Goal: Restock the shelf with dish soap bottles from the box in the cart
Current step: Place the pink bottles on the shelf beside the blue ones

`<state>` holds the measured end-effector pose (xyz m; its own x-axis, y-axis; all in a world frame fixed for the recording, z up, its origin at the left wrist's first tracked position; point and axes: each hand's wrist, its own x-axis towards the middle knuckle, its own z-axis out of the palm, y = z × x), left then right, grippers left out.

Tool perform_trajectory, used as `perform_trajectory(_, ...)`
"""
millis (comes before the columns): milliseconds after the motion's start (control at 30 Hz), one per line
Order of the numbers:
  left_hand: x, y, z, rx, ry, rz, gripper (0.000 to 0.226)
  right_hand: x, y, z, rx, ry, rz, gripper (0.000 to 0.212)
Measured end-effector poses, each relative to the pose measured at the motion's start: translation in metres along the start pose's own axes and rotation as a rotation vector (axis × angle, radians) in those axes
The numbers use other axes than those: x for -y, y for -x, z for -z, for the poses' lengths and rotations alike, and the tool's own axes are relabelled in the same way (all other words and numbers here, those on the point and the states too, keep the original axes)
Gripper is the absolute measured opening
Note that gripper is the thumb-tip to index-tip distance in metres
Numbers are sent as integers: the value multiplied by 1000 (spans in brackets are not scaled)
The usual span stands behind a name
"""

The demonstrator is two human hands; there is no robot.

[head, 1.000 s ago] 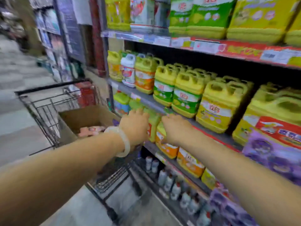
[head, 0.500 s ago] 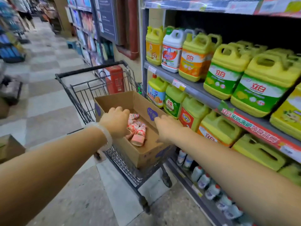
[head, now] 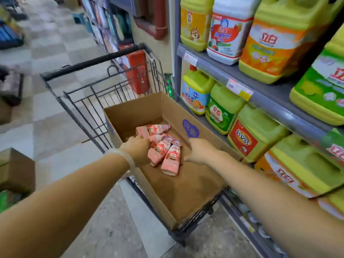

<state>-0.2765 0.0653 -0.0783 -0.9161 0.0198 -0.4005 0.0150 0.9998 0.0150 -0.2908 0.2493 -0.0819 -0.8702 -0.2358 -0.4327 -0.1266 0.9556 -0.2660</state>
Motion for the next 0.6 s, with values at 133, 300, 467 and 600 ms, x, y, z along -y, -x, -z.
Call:
perform_trajectory(133,8,-57,-25,91,52,-164,56,-11,-41,-37,116,-189,-94,47)
perform_trajectory(300,28,-147,-66,314,-67,-93,52,-12,-105,-95,187,-459,-306,62)
perform_trajectory(467,39,-222,-95,409,-59,-239,50,-5,-176,-135,124,-745,-470,64)
perform_trajectory(600,43,-263,-132,467,16,-172,51,-6,-223,-169,118,-800,-600,70)
